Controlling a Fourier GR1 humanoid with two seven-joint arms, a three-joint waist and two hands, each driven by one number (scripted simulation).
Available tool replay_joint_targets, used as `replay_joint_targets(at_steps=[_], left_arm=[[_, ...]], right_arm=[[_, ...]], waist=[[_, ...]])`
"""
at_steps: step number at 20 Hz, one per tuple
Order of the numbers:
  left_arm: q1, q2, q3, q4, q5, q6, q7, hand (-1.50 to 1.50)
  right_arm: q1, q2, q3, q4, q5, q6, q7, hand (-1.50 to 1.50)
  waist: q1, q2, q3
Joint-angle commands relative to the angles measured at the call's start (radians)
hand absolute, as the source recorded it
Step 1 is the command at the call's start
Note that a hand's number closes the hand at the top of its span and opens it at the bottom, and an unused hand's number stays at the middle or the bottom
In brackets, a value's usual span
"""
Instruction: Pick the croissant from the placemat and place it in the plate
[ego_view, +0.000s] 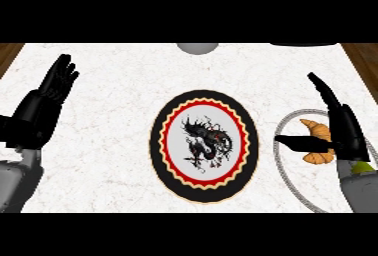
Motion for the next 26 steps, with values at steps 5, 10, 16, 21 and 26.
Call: replay_joint_targets(at_steps=[5, 10, 16, 21, 26], left_arm=[[-0.01, 0.012, 0.021, -0.031, 0.01, -0.003, 0.038, 0.0], [-0.005, -0.002, 0.012, -0.043, 0.005, -0.016, 0.035, 0.0], [-0.039, -0.041, 0.033, -0.02, -0.042, -0.022, 0.055, 0.0], [-0.03, -0.038, 0.082, -0.036, -0.034, -0.079, 0.078, 0.0], [-0.037, -0.08, 0.071, 0.014, -0.092, -0.056, 0.051, 0.0]], right_arm=[[-0.076, -0.256, 0.062, -0.079, 0.044, 0.376, 0.499, -1.5], [-0.155, -0.304, 0.079, -0.058, -0.077, 0.64, 0.677, -1.5], [-0.168, -0.201, 0.093, -0.1, -0.033, 0.704, 0.832, -1.5], [-0.193, -0.181, 0.056, 0.022, 0.078, 0.727, 0.752, -1.5], [-0.22, -0.17, 0.044, 0.117, 0.088, 0.812, 0.798, -1.5]], waist=[[0.011, -0.003, -0.002], [0.024, 0.005, 0.001], [0.012, 0.007, 0.003], [0.015, 0.008, 0.004], [0.015, 0.009, 0.003]])
